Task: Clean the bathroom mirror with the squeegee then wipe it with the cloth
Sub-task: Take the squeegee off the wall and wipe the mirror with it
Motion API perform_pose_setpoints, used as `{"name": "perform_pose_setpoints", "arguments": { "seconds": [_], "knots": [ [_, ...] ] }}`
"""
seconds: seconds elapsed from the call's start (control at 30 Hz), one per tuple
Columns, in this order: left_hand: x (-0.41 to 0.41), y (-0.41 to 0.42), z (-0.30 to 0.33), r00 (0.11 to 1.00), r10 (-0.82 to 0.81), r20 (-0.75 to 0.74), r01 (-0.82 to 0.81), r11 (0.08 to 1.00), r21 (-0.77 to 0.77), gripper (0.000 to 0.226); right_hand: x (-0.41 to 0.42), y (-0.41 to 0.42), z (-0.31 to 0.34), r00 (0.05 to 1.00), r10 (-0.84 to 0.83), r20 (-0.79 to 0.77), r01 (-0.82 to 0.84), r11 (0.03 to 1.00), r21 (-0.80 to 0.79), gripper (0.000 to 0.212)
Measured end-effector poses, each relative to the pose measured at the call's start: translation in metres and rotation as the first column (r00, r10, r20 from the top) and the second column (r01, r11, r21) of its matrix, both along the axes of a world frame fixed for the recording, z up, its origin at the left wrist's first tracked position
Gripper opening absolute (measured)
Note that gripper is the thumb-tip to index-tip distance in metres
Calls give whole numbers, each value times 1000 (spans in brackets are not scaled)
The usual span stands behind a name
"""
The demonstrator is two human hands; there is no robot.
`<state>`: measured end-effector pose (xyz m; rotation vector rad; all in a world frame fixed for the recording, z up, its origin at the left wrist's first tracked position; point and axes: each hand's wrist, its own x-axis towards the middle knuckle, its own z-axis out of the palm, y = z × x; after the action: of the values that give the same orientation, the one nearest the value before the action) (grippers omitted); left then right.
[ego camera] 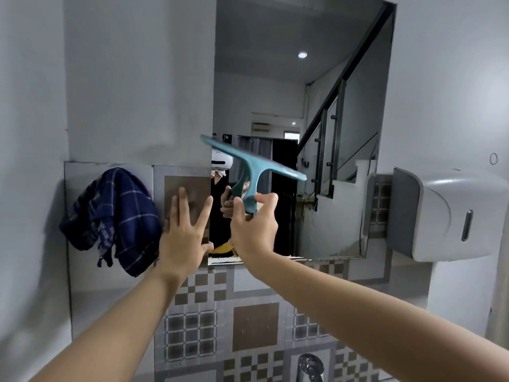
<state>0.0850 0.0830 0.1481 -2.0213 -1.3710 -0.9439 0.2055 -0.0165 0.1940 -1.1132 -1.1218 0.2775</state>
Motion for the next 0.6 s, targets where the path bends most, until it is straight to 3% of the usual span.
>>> {"name": "perform_pose_setpoints", "arguments": {
  "seconds": [0.1,0.17,0.33,0.6],
  "knots": [
    [1,0,-2,1000,10,-10,-10,1000,-10,115,29,-4,-16,926,-61,373,33,996,80,24],
    [1,0,-3,1000,20,-5,-20,1000,-19,114,43,-3,-21,871,-85,483,44,994,96,27],
    [4,0,-2,1000,26,-14,-26,1000,-7,112,68,0,-13,830,-129,543,50,986,158,28],
    [5,-4,-3,998,59,-29,-59,998,9,114,69,7,-12,864,-120,488,21,979,203,26]
  ]
}}
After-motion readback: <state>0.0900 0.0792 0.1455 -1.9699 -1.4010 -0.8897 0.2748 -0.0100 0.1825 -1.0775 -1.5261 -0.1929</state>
